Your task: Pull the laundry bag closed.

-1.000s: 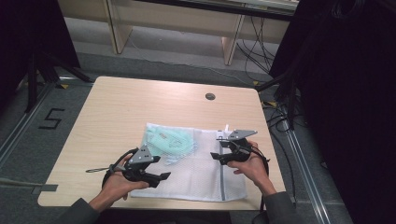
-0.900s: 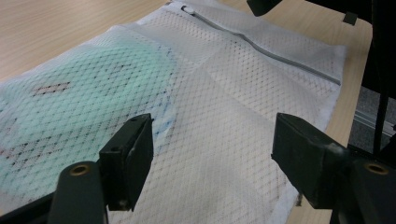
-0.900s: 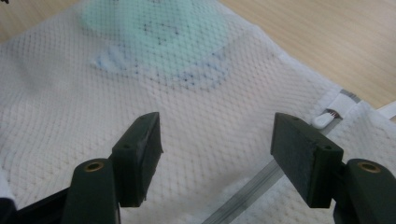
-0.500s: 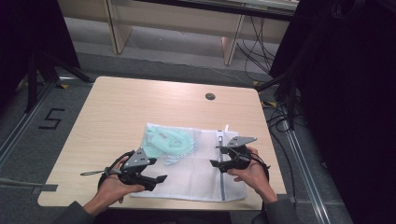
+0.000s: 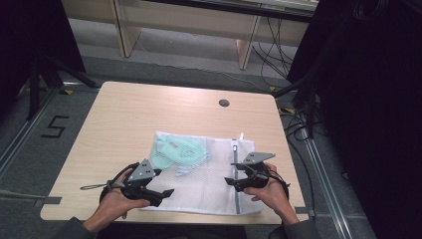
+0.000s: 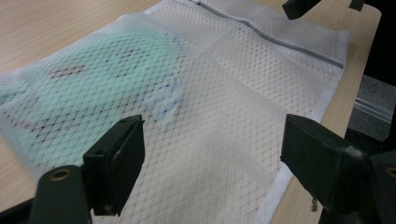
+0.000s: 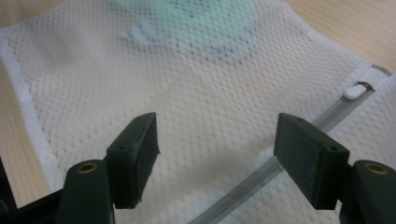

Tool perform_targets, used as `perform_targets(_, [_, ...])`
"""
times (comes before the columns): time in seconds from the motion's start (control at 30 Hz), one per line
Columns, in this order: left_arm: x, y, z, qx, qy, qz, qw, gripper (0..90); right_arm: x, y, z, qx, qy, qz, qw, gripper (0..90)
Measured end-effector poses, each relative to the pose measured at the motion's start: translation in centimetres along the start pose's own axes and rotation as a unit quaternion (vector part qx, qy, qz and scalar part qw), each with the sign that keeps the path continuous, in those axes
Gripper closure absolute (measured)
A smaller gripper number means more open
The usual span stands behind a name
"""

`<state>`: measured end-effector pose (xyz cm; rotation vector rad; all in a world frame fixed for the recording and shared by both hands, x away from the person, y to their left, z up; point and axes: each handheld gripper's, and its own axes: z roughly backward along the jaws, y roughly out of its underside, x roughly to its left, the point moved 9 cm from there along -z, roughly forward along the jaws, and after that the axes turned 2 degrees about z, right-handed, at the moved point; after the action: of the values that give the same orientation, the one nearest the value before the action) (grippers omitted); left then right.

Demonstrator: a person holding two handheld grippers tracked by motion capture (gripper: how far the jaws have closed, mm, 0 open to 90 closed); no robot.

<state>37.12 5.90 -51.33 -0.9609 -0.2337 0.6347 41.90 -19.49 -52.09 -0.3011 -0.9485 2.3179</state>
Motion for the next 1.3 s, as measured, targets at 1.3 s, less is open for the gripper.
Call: perform_targets(1.3, [-0.3,1.1,1.9,-0.003,-0.016,0.010,0.9998,18.6,1.7,4.1,2.2,0.022,0.030,0.011,0.9993,25.1])
